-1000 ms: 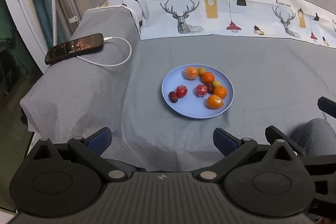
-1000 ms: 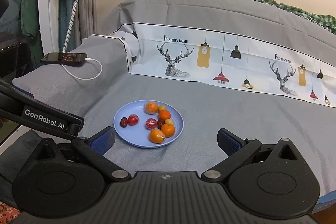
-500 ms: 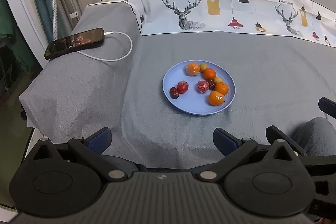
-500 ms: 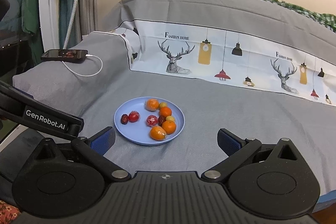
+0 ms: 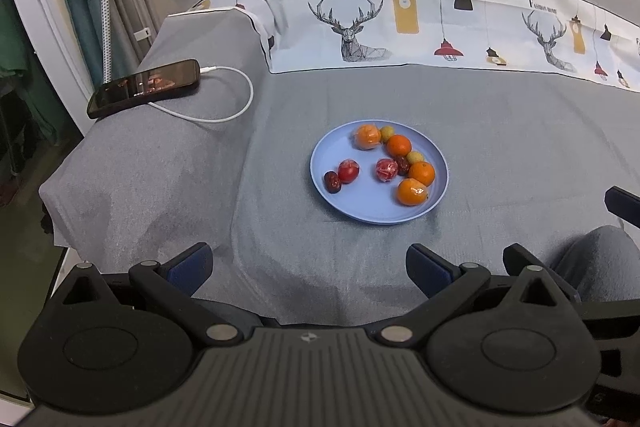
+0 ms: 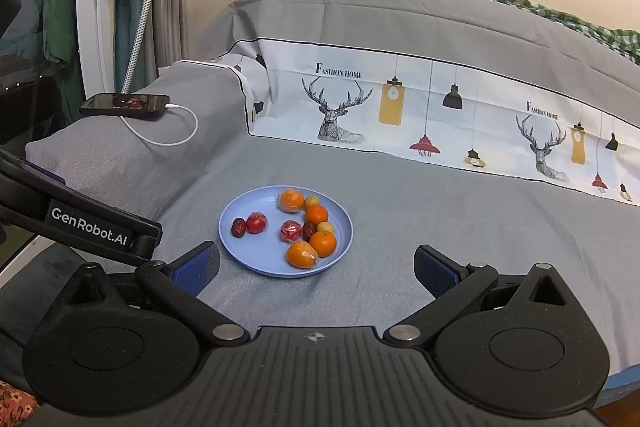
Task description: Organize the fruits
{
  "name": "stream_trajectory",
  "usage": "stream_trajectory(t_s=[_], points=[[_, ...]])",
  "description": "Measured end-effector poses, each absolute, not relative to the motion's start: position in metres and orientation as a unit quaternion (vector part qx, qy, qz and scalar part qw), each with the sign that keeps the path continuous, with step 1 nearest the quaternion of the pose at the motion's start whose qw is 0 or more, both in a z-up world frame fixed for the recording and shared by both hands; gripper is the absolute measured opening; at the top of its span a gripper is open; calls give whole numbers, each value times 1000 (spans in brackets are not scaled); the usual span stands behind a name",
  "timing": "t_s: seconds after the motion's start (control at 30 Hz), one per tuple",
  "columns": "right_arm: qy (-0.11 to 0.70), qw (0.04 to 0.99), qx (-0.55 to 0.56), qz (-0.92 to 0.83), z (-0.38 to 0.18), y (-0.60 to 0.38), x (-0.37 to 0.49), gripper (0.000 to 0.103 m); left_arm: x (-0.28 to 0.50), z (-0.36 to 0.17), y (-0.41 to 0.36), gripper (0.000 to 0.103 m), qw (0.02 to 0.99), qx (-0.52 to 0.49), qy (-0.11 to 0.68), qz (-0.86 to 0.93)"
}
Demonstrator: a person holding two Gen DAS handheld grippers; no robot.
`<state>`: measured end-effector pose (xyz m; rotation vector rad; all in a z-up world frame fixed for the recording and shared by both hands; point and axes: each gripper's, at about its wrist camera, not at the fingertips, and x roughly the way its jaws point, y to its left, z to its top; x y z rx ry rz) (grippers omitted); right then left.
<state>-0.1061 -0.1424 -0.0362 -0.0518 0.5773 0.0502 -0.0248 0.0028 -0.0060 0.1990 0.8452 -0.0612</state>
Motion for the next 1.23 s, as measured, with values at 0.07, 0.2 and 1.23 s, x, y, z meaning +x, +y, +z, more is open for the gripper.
stream_trajectory(t_s=[0.07, 0.2, 1.23], points=[[286, 958, -25, 25, -37, -142, -106, 102, -24, -6, 3, 103, 907, 97, 409, -29], [288, 957, -25, 24, -38, -142, -107, 102, -24, -8, 3, 103, 907, 101, 409, -27], [301, 953, -32, 32, -44, -141, -99, 102, -15, -15, 5, 103, 906, 102, 411, -9]])
